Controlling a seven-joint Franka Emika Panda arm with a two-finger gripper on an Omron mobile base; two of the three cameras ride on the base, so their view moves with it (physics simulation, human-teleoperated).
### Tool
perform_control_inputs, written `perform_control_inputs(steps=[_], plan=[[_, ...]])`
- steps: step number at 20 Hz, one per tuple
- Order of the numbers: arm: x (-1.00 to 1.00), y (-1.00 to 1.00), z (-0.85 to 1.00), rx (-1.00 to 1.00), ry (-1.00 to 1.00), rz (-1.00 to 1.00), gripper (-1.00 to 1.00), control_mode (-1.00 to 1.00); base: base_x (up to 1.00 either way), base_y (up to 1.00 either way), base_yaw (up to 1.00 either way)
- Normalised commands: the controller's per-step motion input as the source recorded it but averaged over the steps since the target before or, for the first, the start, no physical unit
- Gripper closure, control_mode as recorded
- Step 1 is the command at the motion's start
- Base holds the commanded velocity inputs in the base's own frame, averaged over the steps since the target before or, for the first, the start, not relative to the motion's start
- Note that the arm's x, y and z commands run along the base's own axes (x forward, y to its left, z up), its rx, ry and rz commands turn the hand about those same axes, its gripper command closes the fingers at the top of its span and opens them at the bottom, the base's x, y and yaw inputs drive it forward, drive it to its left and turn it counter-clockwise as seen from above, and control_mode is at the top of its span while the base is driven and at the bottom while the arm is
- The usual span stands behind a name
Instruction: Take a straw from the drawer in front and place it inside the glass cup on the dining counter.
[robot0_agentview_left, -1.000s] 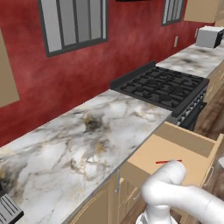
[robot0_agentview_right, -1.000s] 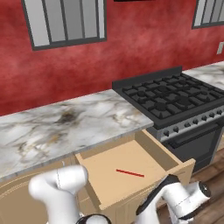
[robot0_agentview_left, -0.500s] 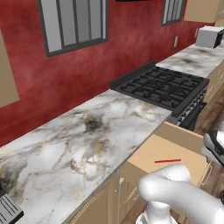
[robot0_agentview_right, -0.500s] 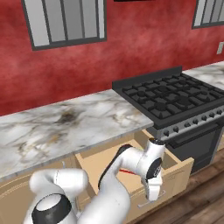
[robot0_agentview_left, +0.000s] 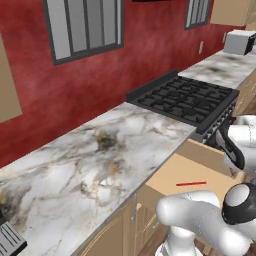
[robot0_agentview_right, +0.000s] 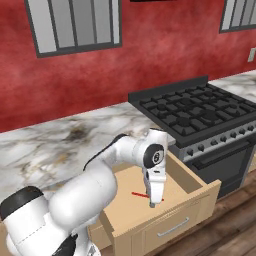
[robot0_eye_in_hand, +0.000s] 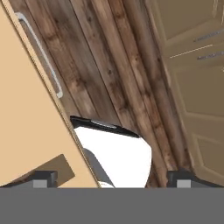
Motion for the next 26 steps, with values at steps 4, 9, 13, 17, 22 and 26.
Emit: perform_control_inputs(steps=[4, 9, 13, 17, 22, 26], plan=[[0.41, 0.29, 0.74, 0.00, 0.08, 0.00, -1.00, -1.00, 0.00, 0.00, 0.00], [0.52, 0.09, -0.09, 0.08, 0.00, 0.00, -1.00, -1.00, 0.00, 0.00, 0.00], [0.42, 0.04, -0.87, 0.05, -0.06, 0.00, -1.00, -1.00, 0.00, 0.00, 0.00], [0.48, 0.06, -0.81, 0.01, -0.04, -0.07, -1.00, -1.00, 0.00, 0.00, 0.00], [0.39, 0.07, -0.44, -0.04, 0.00, -0.26, -1.00, -1.00, 0.00, 0.00, 0.00], [0.42, 0.00, -0.61, -0.02, 0.03, -0.26, -1.00, -1.00, 0.00, 0.00, 0.00]])
